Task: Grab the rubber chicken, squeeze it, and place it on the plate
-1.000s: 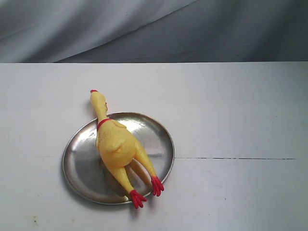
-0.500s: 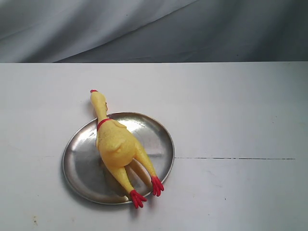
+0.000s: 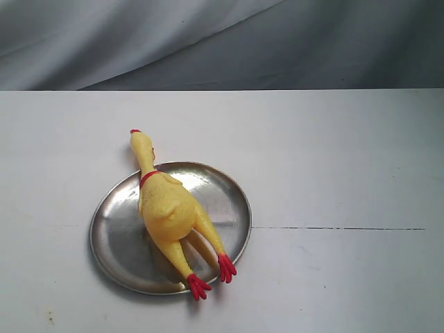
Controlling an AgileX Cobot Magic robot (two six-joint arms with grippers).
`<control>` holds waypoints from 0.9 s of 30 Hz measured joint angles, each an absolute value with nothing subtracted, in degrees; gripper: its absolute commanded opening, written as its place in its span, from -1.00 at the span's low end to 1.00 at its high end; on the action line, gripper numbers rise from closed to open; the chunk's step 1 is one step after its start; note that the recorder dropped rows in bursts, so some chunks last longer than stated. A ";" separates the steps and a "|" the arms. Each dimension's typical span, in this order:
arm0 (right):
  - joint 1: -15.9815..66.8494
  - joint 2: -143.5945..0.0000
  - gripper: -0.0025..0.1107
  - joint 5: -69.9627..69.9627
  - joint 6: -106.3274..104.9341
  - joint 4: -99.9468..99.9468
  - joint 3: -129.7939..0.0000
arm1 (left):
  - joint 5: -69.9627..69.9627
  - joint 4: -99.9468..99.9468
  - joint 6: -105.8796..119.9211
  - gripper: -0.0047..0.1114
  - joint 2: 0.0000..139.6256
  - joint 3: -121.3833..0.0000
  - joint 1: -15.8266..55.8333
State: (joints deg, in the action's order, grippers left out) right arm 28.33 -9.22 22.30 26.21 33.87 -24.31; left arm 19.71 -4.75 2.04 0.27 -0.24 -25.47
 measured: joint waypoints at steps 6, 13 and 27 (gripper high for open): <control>28.33 -9.22 -0.96 22.30 26.21 33.87 -24.31 | 19.71 -4.75 2.04 -0.92 0.27 -0.24 -25.47; 28.33 -9.22 -0.96 22.30 26.21 33.87 -24.31 | 19.71 -4.75 2.04 -0.92 0.27 -0.24 -25.47; 20.27 -9.22 -0.96 22.18 26.21 31.58 -24.31 | 19.62 -4.75 2.04 -0.92 0.27 -0.24 -25.47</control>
